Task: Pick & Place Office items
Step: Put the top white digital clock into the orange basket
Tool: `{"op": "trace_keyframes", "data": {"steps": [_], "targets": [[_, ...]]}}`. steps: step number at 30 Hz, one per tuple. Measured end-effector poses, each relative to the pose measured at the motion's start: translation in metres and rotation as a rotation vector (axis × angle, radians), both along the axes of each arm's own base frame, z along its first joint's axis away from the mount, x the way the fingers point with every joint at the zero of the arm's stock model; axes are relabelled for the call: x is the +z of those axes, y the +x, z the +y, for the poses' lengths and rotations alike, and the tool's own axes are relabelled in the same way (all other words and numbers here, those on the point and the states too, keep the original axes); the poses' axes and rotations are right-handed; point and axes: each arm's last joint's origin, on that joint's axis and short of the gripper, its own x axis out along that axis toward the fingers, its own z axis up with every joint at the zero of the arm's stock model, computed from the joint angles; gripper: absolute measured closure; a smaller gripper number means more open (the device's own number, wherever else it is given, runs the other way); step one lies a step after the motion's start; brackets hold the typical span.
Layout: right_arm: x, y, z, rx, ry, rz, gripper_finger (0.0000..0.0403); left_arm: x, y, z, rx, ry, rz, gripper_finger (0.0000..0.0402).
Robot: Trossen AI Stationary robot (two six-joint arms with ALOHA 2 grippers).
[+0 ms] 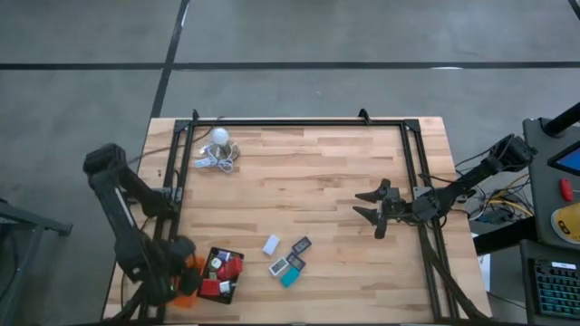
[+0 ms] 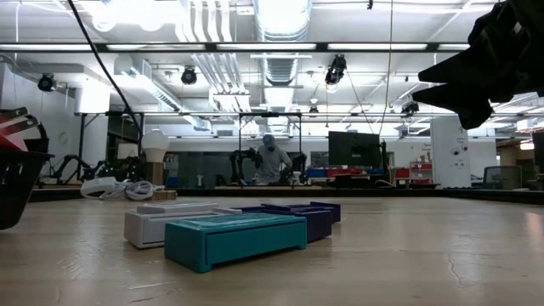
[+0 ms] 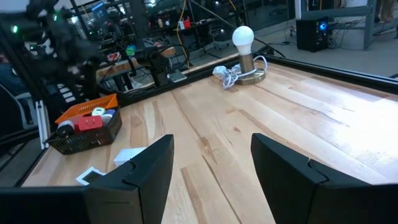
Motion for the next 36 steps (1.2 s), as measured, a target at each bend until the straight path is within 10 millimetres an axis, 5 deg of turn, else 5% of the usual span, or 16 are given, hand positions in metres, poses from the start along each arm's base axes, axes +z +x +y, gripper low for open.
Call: {"op": "trace_keyframes", "data": {"steps": [8,17,24,36], "targets": [[0.0,0.0,0.0,0.0,0.0,0.0,0.0193,0.033,0.012,0.045,0.207,0.026,-0.246,0.0154],[0.0,0.0,0.0,-0.001,0.0,0.0,0.0193,0.029,0.071,0.079,0.221,0.145,-0.335,0.0153],[0.0,0.0,0.0,0.0,0.0,0.0,0.0193,0.001,0.129,0.089,0.11,0.174,-0.36,0.0153],[0.0,0.0,0.0,0.0,0.0,0.0,0.0193,-0.058,0.189,0.102,0.058,0.057,-0.264,0.0154]]}}
